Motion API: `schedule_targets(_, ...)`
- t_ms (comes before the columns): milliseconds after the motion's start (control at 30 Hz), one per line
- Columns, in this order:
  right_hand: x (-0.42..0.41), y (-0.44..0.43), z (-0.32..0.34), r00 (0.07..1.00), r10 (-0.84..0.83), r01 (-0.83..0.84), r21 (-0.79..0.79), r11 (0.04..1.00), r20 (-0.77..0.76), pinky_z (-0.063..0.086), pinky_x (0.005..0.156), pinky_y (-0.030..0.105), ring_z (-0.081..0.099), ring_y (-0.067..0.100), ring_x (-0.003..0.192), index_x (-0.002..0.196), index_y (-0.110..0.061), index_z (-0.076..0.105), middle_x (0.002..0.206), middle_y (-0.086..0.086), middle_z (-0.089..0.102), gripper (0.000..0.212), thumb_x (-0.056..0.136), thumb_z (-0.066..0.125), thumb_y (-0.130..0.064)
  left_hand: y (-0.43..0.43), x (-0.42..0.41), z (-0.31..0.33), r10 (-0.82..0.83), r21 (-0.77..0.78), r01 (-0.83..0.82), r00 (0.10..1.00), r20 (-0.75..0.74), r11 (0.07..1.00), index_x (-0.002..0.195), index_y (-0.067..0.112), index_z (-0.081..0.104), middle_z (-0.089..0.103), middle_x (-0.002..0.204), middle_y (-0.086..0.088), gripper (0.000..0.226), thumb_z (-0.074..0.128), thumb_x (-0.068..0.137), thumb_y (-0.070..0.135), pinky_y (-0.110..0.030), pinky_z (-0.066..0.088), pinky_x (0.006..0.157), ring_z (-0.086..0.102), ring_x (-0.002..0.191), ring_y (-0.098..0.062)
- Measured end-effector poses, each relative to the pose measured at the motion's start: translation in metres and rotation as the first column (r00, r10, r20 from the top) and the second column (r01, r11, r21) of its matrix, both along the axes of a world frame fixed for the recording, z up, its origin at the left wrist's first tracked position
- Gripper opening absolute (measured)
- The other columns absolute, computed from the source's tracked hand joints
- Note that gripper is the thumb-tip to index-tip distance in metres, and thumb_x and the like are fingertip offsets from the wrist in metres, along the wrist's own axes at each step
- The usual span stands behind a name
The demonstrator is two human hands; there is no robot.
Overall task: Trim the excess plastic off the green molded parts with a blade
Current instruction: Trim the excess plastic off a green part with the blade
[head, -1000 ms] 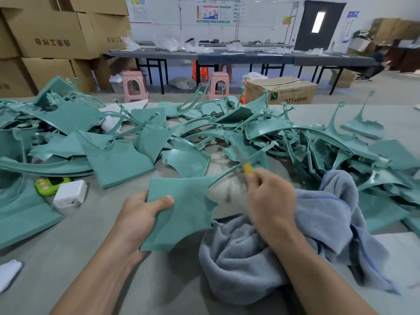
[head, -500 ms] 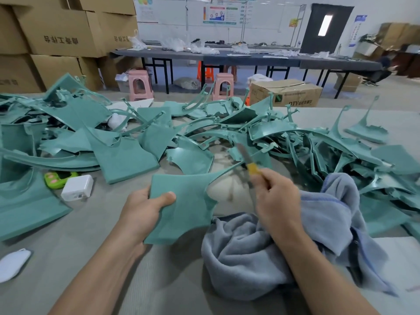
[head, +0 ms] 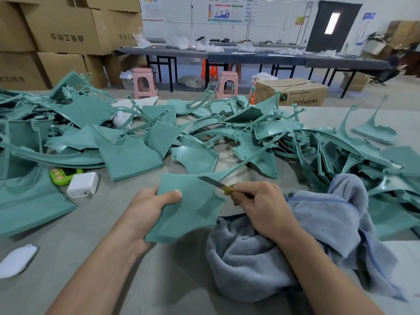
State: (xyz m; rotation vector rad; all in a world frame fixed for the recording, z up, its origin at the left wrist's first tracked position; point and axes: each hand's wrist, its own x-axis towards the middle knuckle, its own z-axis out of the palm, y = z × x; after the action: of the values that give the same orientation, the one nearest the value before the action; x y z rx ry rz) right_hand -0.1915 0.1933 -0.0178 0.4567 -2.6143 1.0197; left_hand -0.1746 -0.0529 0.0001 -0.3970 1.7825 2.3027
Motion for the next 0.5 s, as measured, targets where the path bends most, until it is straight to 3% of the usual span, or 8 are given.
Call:
schedule_targets(100,0.0000,-0.0020,-0.0014,0.994,-0.099,0.098,-0.026,0.995,-0.054,0.038,0.053,0.034,0.048,0.021,0.058,0.070,-0.014,0.062,0.059,0.003,0.057,0.024,0.093,0.065,-0.022,0.0023,-0.0010,-0.0012,0.020,0.009,-0.020,1.000,-0.006,1.000,0.100,-0.002,0.071,0.076,0.087,-0.023,0.014,0.062,0.094,0.006,-0.033,0.054,0.044,0.073,0.061,-0.031)
schedule_targets(233,0.0024,-0.0024,0.0005,0.997,0.056,-0.055,-0.009,0.998,0.058,0.043,0.057,0.035,0.053,0.021,0.060,0.077,-0.013,0.067,0.064,0.005,0.062,0.024,0.096,0.065,-0.026,-0.0022,-0.0026,-0.0028,0.060,0.017,-0.060,0.998,-0.004,0.998,0.100,-0.001,0.071,0.076,0.086,-0.023,0.013,0.063,0.093,0.007,-0.034,0.054,0.043,0.073,0.060,-0.031)
schedule_targets(367,0.0001,-0.0011,-0.0007,0.996,-0.092,0.092,-0.025,0.995,0.004,0.040,0.055,0.036,0.051,0.022,0.059,0.071,-0.011,0.063,0.062,0.006,0.060,0.026,0.094,0.066,-0.023,0.0006,-0.0014,-0.0042,0.033,0.002,-0.033,0.999,-0.007,0.999,0.104,-0.002,0.070,0.075,0.090,-0.025,0.015,0.063,0.094,0.006,-0.037,0.055,0.046,0.074,0.064,-0.034)
schedule_targets(500,0.0042,-0.0028,0.0033,0.990,0.062,-0.057,-0.048,0.997,0.126,0.043,0.053,0.033,0.052,0.018,0.055,0.080,-0.019,0.072,0.066,0.005,0.065,0.019,0.095,0.066,-0.028,-0.0006,-0.0014,-0.0040,0.050,-0.019,-0.050,0.999,-0.018,0.999,0.102,0.000,0.071,0.076,0.087,-0.024,0.013,0.064,0.093,0.006,-0.035,0.054,0.044,0.073,0.061,-0.032)
